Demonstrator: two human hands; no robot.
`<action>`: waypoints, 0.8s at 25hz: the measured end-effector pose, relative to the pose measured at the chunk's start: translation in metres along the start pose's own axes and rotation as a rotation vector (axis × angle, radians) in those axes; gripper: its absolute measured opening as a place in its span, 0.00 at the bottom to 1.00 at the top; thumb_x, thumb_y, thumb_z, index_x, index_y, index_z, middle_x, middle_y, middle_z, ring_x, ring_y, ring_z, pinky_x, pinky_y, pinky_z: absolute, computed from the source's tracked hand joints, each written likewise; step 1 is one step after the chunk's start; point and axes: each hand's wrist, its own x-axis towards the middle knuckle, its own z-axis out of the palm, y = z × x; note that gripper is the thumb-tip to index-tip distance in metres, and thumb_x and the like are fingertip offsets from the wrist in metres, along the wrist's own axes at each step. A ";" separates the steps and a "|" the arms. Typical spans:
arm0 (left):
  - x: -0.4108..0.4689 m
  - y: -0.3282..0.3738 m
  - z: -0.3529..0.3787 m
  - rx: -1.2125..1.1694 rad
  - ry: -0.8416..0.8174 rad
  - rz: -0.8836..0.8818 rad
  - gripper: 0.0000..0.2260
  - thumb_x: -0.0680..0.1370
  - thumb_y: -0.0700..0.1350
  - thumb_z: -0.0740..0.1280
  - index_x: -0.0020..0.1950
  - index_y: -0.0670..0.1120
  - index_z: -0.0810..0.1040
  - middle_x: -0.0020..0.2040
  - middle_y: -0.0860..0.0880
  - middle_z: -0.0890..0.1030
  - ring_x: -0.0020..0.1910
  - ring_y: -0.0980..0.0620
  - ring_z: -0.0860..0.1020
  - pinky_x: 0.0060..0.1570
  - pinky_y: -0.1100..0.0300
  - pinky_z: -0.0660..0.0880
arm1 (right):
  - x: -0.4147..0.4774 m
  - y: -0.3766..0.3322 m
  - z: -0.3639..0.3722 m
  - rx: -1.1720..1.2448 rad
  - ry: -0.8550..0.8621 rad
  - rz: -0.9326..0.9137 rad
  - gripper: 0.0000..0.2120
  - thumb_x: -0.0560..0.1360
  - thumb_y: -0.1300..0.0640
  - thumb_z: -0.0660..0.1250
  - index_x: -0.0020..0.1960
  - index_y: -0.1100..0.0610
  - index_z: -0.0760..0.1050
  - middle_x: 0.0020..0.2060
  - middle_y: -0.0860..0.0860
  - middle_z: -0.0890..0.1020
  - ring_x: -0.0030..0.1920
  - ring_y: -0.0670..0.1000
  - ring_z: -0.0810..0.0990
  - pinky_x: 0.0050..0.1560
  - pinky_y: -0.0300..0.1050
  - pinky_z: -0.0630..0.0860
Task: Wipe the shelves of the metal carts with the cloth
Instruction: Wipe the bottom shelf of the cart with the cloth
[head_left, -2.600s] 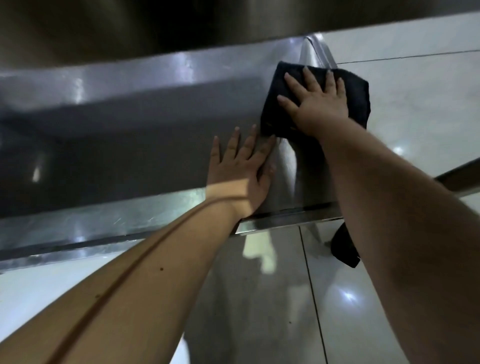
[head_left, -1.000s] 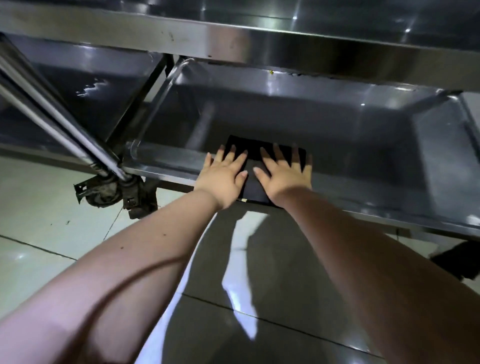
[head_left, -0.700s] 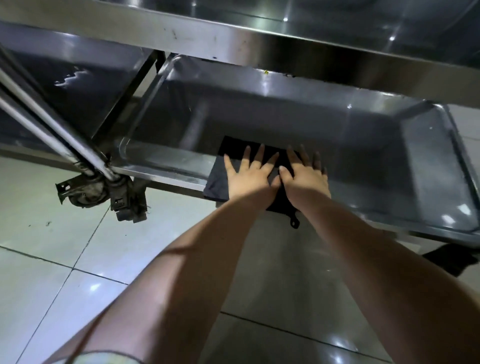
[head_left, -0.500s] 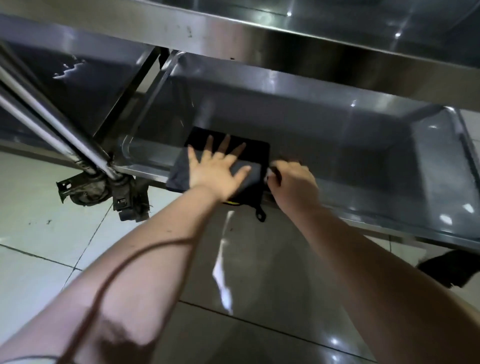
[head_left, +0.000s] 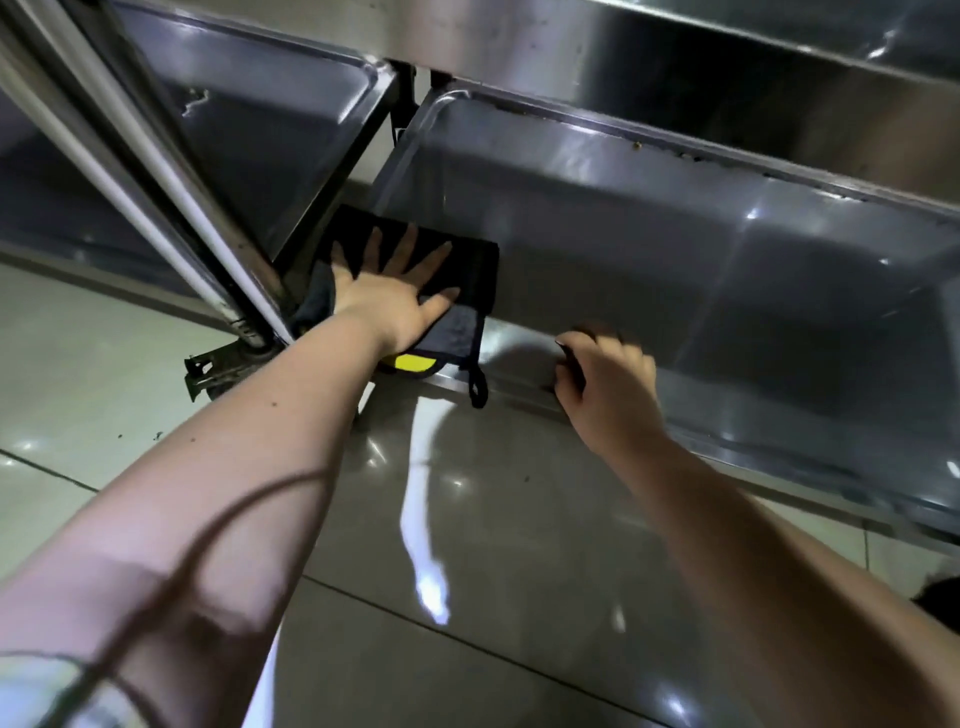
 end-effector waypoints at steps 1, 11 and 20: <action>0.008 0.002 -0.001 0.013 0.002 0.022 0.27 0.79 0.68 0.46 0.77 0.67 0.44 0.80 0.54 0.42 0.78 0.43 0.41 0.71 0.33 0.37 | -0.001 0.001 0.001 0.009 -0.004 -0.004 0.15 0.74 0.52 0.63 0.59 0.51 0.77 0.59 0.51 0.77 0.55 0.59 0.74 0.53 0.52 0.68; -0.058 0.007 0.005 0.027 -0.030 0.049 0.29 0.76 0.71 0.43 0.76 0.68 0.42 0.81 0.50 0.43 0.79 0.43 0.44 0.72 0.35 0.46 | -0.002 0.005 0.006 0.015 0.010 0.022 0.18 0.73 0.51 0.62 0.62 0.51 0.76 0.59 0.54 0.78 0.56 0.62 0.73 0.54 0.53 0.66; -0.011 0.010 -0.002 0.017 -0.018 0.078 0.29 0.76 0.72 0.45 0.76 0.68 0.43 0.80 0.52 0.42 0.79 0.43 0.43 0.73 0.35 0.44 | -0.002 0.003 0.002 0.042 -0.026 0.033 0.20 0.72 0.49 0.59 0.62 0.51 0.75 0.61 0.53 0.77 0.57 0.62 0.72 0.56 0.54 0.66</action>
